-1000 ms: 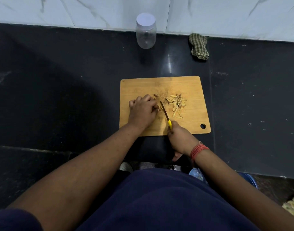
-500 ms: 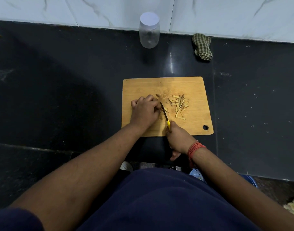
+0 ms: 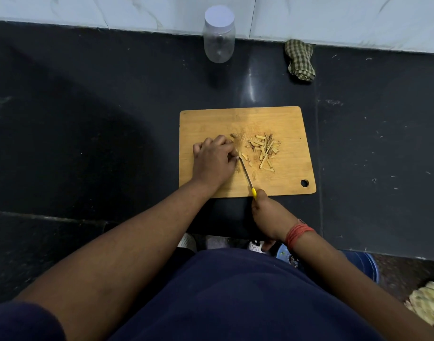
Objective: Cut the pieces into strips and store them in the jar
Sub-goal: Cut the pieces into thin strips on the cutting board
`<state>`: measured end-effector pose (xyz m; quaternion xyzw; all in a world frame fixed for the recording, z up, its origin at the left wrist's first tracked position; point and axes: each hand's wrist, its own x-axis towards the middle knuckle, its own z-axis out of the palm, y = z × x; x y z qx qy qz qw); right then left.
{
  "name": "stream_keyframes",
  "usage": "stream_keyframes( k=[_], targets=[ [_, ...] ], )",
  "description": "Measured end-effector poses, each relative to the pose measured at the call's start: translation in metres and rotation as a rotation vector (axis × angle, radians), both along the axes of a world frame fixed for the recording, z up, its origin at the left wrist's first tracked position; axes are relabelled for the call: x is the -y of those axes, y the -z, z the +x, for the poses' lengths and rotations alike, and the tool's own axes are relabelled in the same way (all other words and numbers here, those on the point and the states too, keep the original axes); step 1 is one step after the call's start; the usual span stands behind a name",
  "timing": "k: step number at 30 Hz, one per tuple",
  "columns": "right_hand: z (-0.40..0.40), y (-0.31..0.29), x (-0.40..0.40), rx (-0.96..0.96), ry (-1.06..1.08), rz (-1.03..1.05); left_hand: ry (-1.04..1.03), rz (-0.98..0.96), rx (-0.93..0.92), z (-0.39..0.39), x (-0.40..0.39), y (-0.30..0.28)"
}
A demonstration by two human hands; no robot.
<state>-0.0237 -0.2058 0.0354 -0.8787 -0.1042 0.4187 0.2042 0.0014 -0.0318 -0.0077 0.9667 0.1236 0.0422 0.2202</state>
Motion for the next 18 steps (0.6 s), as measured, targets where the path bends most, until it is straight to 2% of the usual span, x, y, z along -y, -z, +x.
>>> stream_keyframes(
  k=[4,10,15,18],
  targets=[
    [-0.008,0.001,0.013,0.066,-0.033,-0.009,0.022,0.021,0.01,-0.001,0.0,0.001],
    [-0.001,-0.013,0.01,0.037,0.11,0.117,0.075,0.055,0.059,-0.007,-0.003,0.006],
    [0.006,-0.015,-0.001,0.018,0.051,0.121,0.048,0.058,0.148,-0.016,-0.009,0.006],
    [0.007,-0.013,-0.006,0.008,0.007,0.107,0.012,0.083,0.134,-0.022,-0.017,0.009]
  ],
)
